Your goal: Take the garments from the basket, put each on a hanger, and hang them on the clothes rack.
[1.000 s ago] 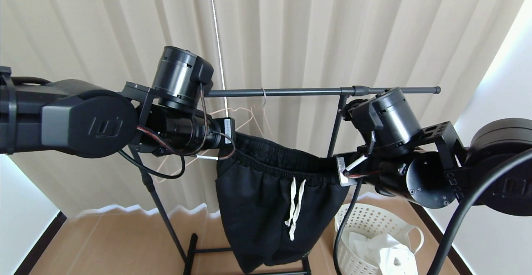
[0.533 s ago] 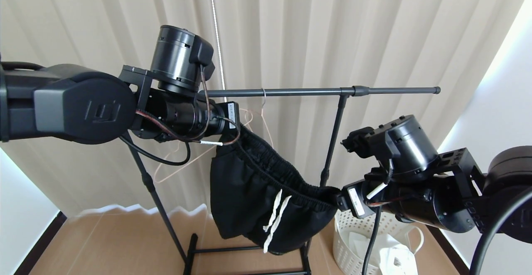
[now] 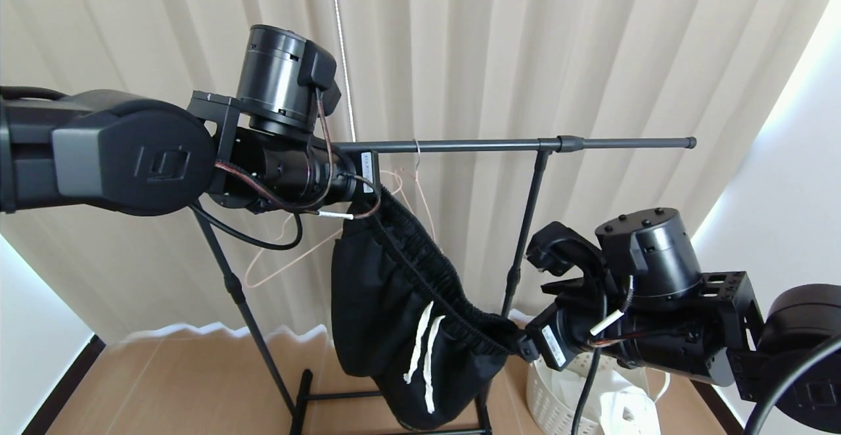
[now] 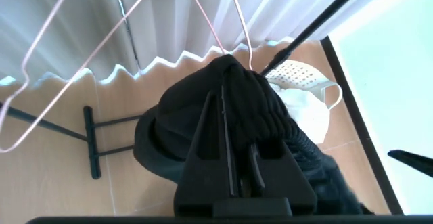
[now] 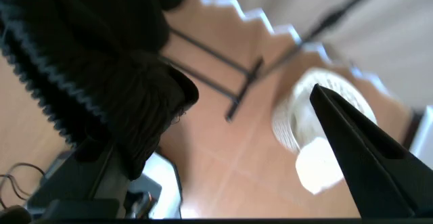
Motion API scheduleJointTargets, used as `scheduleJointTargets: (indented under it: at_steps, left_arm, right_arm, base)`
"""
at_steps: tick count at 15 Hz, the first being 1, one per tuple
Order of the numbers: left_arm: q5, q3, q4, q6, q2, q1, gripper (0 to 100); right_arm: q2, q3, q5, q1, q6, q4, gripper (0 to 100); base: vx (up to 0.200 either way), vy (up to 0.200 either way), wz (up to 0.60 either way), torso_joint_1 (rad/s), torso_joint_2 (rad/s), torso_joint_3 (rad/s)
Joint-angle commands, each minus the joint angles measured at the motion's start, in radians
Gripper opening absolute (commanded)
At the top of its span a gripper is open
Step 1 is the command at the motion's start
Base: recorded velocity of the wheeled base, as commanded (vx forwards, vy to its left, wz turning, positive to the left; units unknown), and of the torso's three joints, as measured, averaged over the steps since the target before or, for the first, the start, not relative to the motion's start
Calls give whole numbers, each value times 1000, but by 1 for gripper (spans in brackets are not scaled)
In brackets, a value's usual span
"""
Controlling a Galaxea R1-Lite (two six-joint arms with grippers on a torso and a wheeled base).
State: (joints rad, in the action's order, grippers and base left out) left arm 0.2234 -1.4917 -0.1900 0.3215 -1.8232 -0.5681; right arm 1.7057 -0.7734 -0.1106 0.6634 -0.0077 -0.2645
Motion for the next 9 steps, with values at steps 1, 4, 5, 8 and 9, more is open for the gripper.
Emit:
scheduleJointTargets:
  at_steps: [1, 4, 5, 8, 9]
  left_arm:
    - [24, 2, 0, -10, -7, -1, 0]
    - [117, 7, 3, -25, -47, -1, 0]
    - [137, 5, 3, -25, -56, -1, 0]
    - [223, -4, 9, -30, -94, -12, 0]
    - [223, -4, 9, -30, -93, -21, 0]
  right_arm:
    - [-3, 54, 40, -10, -15, -59, 100]
    - [-44, 146, 128, -15, -14, -219, 100]
    - [-55, 163, 138, -22, -14, -246, 100]
    - [-133, 203, 198, -44, -14, -297, 100]
    - [-138, 203, 198, -44, -14, -302, 100]
  base:
    - [0, 0, 0, 0, 0, 0]
    - [0, 0, 0, 0, 0, 0]
    - [0, 0, 0, 0, 0, 0]
    - [0, 0, 0, 0, 0, 0]
    - [0, 0, 0, 0, 0, 0]
